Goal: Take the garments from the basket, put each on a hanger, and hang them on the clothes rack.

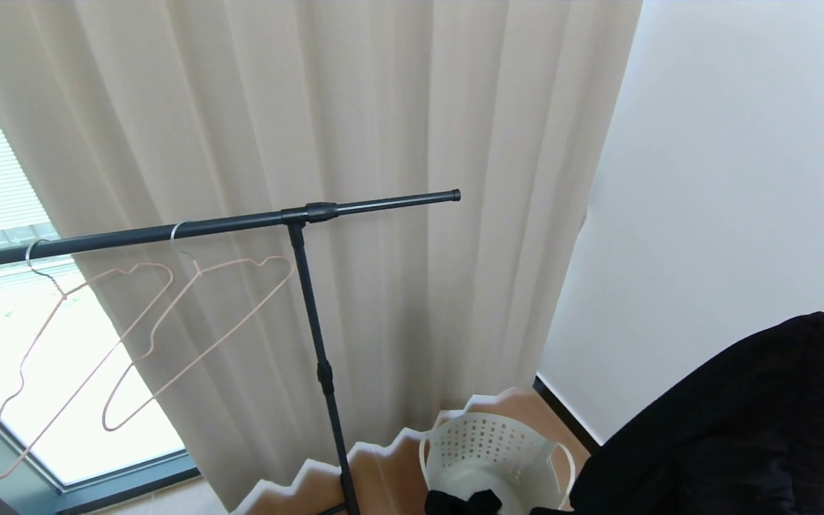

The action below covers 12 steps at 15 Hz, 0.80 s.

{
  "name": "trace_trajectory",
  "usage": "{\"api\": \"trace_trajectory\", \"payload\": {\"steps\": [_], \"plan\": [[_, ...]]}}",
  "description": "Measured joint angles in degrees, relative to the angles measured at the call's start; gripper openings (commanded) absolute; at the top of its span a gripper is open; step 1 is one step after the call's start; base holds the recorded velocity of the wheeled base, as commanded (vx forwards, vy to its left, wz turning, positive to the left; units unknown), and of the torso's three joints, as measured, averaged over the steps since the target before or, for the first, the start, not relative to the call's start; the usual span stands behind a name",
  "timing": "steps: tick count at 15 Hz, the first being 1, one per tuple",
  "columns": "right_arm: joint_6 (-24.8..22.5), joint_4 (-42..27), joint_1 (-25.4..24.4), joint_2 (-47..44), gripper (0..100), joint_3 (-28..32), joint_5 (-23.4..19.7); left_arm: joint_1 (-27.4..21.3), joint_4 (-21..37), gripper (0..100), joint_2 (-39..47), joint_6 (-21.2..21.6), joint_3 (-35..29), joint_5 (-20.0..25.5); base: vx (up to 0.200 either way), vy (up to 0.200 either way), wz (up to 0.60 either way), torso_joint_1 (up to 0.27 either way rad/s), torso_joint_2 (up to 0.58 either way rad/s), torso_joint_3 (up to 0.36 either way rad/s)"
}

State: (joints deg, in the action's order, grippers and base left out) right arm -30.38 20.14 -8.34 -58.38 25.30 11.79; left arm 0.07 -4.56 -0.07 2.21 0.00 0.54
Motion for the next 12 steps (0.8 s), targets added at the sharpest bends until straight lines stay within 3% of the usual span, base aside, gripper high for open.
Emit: {"api": "trace_trajectory", "payload": {"steps": [6, 11, 12], "plan": [[0.0, -0.1, 0.0, -0.2, 0, -0.1, 0.0, 0.0, 0.0, 100, 0.0, -0.2, 0.0, -0.1, 0.000, 0.000, 0.60, 0.014, 0.00, 0.001], [0.0, 0.1, 0.0, -0.2, 0, 0.0, -0.1, 0.0, 0.0, 100, 0.0, -0.3, 0.0, 0.1, 0.000, 0.000, 0.00, 0.000, 0.00, 0.000], [0.0, 0.0, 0.0, -0.2, 0, 0.0, -0.1, 0.0, 0.0, 100, 0.0, -0.3, 0.0, 0.1, 0.000, 0.200, 0.00, -0.007, 0.00, 0.002]]}}
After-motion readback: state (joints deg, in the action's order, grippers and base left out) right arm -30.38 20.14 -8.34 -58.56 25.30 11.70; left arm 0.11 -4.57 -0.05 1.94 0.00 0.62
